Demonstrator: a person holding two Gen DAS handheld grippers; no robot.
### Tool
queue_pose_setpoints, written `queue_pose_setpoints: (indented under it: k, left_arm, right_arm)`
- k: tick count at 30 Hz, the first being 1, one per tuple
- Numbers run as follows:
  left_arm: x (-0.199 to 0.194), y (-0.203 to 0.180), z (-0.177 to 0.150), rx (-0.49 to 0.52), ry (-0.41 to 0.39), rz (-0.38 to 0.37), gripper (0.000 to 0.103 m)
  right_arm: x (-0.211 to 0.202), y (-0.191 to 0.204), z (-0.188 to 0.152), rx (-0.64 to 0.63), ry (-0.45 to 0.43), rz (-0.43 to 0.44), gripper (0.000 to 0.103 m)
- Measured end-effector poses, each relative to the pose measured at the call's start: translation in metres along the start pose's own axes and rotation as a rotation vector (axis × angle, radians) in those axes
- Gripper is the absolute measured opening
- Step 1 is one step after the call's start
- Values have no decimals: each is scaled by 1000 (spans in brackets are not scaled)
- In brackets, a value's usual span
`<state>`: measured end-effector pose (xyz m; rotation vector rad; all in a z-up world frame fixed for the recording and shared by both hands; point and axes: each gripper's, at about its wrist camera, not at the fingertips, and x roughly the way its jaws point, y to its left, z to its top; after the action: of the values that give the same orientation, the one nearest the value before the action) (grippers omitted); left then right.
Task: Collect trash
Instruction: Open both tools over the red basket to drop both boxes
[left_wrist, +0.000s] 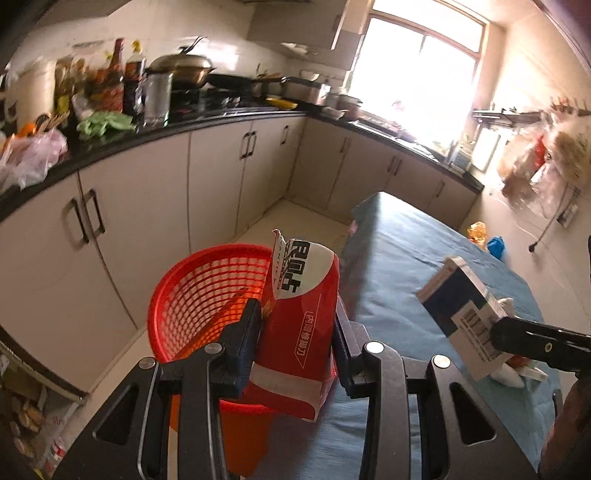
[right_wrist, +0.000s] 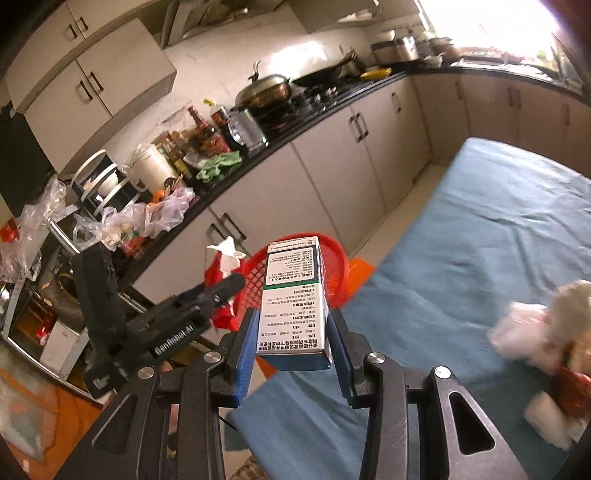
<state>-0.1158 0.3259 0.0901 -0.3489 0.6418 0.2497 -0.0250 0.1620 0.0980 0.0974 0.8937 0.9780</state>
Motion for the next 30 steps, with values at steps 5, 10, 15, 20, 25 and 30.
queue_pose_setpoints:
  k: [5,10,15,20,25,30]
  left_arm:
    - [18,19,-4,-30,23,12,36]
    - [32,32,-7,-57,38,14,37]
    - [42,40,-9,-71,51,19,39]
    - [46,47,-10,-82,54,24,40]
    - [46,49,-8,-91,47,20,47]
    - [38,45,-9,-89,33,19,62]
  right_arm:
    - [47,7,12,14,42,16,41]
    - [84,4,19,32,85,5,41]
    - [108,-1,23,55,109,-1,41]
    - [119,-5,25,65,116,-11,43]
    - [124,-5,28,68,112,-15,43]
    - [113,-8,27,72,86,-10,43]
